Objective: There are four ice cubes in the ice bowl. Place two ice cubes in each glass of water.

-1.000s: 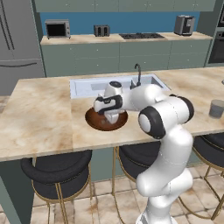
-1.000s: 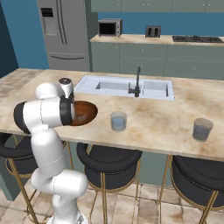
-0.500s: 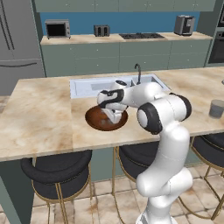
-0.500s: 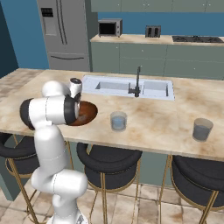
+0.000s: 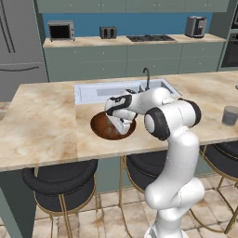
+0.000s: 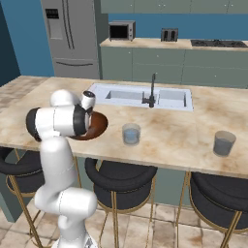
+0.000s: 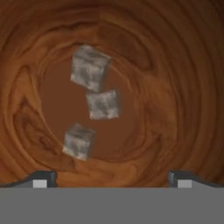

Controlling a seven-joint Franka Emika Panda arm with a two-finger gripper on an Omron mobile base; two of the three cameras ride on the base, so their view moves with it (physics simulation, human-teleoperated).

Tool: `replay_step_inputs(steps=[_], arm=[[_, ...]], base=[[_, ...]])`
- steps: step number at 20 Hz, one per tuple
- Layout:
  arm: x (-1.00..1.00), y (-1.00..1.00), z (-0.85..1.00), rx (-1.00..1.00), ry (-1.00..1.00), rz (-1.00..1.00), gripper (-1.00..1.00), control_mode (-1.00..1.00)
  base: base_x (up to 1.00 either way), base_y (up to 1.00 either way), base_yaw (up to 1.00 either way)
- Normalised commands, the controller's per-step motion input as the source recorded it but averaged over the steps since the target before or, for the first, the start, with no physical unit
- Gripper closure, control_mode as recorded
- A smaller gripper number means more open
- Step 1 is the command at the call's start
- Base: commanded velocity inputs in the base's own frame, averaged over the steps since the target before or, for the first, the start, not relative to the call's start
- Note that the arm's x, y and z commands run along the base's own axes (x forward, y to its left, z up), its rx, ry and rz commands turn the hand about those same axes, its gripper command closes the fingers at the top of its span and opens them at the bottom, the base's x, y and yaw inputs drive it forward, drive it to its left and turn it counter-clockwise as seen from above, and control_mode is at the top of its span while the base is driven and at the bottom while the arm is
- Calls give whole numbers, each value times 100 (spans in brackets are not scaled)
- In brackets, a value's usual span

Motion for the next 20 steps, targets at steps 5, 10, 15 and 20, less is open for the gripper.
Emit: replay_step_inputs(steps=[5, 10, 15, 20], arm=[[12, 0, -18, 6, 5, 0, -100, -100], [28, 0, -18, 4, 7, 0, -100, -100], [55, 3, -11, 2, 7, 0, -100, -100], [61, 9, 0, 0, 4, 0, -100, -100]], base=[[0, 0, 0], [0, 0, 0], [0, 0, 0], [0, 0, 0]])
